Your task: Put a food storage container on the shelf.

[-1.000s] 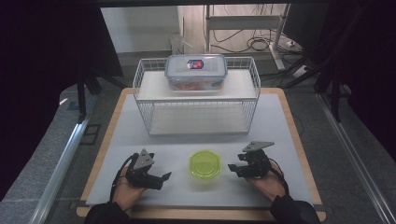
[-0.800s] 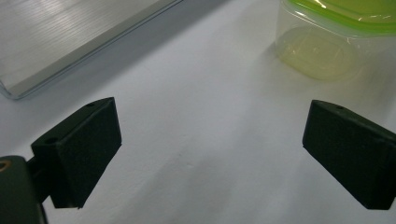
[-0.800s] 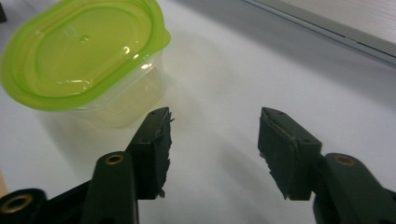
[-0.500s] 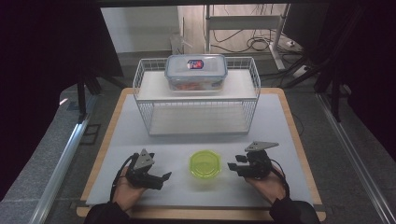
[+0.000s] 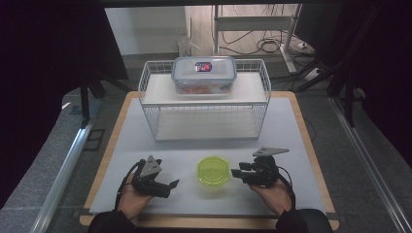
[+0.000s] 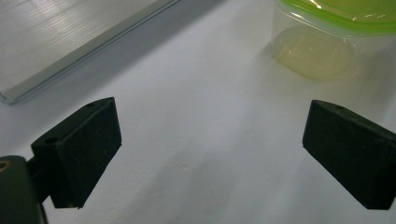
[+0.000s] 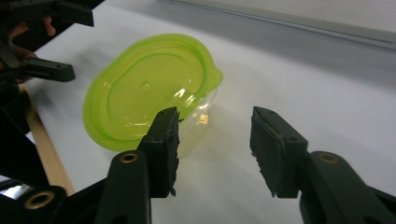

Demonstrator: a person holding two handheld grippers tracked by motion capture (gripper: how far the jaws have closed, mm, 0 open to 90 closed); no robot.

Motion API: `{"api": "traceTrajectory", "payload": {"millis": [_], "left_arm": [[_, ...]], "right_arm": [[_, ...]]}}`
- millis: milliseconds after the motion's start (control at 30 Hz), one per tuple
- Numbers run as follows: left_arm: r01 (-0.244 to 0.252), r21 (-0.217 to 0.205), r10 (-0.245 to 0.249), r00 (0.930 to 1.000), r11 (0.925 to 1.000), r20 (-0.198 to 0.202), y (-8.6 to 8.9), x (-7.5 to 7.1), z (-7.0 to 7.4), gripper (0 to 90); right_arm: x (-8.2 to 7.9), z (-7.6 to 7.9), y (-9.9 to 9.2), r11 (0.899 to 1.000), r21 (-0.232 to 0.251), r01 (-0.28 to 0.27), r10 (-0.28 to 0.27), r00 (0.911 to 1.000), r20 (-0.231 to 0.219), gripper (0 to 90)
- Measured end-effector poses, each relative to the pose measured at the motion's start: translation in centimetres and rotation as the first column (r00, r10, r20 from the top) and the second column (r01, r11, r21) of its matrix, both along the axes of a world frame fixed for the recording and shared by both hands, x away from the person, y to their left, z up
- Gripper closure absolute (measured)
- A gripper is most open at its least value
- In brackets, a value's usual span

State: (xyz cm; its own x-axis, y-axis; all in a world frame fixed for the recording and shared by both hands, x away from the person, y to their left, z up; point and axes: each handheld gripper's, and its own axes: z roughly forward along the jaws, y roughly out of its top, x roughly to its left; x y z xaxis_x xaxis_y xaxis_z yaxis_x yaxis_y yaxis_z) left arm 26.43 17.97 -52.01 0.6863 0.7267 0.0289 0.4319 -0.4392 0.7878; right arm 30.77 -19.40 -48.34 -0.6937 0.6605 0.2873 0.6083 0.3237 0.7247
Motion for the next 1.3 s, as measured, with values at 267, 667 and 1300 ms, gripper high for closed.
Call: {"api": "traceTrajectory", "payload": {"millis": [267, 667, 1300], "left_arm": [[0.007, 0.006, -0.007, 1.0000, 1.0000, -0.001, -0.1, 0.0, 0.0, 4.8], [0.011, 0.008, -0.011, 0.9999, 0.9999, -0.004, -0.2, 0.0, -0.1, 4.9], [0.013, 0.015, -0.013, 0.9999, 0.9998, -0.004, -0.4, 0.0, -0.1, 5.0]], "right_arm": [[0.8, -0.5, 1.0, 0.998, 0.054, -0.014, 0.017, 0.9983, -0.056, 48.9], [2.7, -1.7, 1.6, 0.989, 0.148, -0.029, 0.060, 0.9761, -0.209, 63.9], [3.3, -1.4, 2.1, 0.976, 0.214, -0.047, 0.109, 0.9509, -0.290, 81.1]]}}
